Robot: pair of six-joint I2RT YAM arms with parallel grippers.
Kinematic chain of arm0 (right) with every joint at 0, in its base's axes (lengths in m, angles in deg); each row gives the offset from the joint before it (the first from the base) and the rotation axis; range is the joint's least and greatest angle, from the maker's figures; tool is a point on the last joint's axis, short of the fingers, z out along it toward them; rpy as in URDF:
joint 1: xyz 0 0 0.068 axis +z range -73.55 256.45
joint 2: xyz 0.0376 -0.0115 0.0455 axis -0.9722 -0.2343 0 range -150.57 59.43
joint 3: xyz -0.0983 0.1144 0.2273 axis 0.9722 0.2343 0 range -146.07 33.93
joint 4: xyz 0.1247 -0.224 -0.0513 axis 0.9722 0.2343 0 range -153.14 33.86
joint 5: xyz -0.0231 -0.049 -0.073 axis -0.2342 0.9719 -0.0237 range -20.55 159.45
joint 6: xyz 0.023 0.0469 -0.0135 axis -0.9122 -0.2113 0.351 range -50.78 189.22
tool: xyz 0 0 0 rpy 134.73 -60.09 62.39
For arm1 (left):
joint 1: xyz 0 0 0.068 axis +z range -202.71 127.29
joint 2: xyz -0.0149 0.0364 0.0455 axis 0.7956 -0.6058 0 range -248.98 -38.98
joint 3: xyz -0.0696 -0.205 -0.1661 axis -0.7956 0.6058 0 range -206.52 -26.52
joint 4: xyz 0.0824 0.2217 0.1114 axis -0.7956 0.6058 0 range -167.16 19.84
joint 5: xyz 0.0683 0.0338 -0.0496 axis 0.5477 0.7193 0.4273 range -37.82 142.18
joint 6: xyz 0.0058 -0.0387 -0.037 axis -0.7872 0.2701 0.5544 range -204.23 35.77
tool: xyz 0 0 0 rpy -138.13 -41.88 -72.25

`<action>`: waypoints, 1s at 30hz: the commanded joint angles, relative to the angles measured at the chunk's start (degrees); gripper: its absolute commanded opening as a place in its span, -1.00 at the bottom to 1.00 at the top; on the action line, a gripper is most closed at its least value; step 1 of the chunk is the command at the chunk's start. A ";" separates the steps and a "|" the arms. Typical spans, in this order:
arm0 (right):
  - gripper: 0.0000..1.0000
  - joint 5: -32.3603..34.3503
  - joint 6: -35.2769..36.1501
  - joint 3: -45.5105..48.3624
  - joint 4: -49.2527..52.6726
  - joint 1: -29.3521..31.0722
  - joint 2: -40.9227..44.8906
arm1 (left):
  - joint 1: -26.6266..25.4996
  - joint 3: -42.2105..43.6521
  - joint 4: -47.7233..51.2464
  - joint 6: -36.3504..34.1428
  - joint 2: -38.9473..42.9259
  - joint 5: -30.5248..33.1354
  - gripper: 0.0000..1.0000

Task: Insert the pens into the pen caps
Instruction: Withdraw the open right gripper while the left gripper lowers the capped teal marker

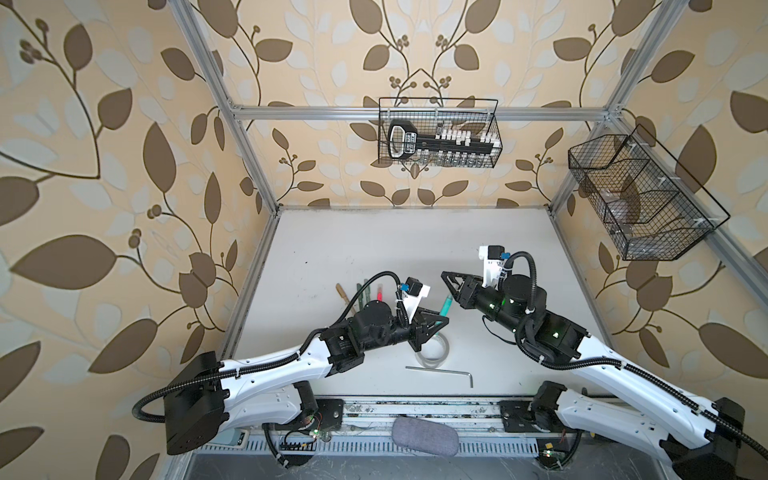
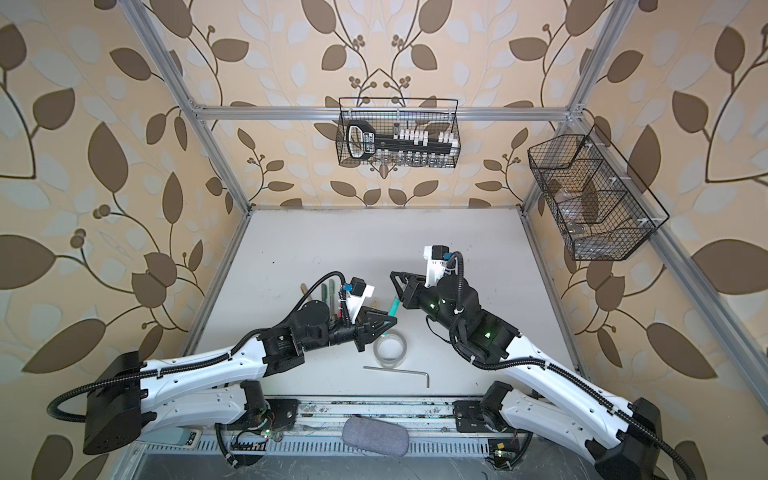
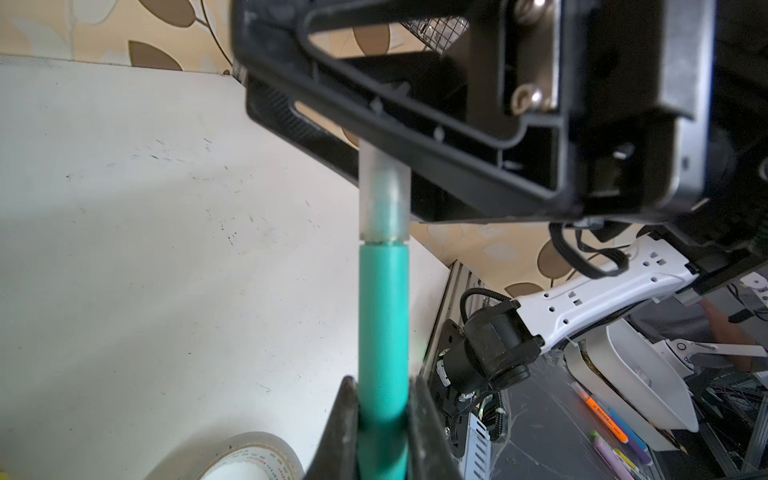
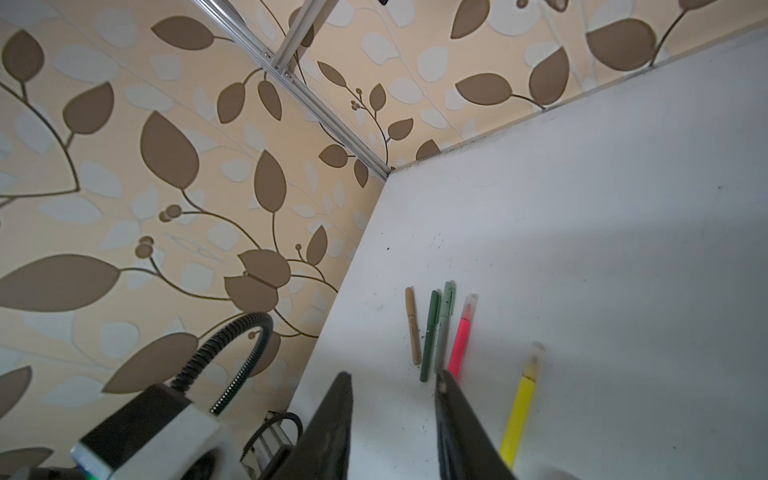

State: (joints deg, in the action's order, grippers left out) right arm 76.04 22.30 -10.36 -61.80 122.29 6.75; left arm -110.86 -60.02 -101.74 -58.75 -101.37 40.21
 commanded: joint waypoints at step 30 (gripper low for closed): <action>-1.00 -1.59 -2.11 12.95 -18.86 14.60 -2.06 | 14.68 -30.69 8.78 -5.56 -6.80 14.32 -1.00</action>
State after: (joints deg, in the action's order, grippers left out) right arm 93.92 22.37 -1.22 -85.82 129.81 6.51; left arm -103.61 -81.46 -73.54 -65.09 -108.89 31.36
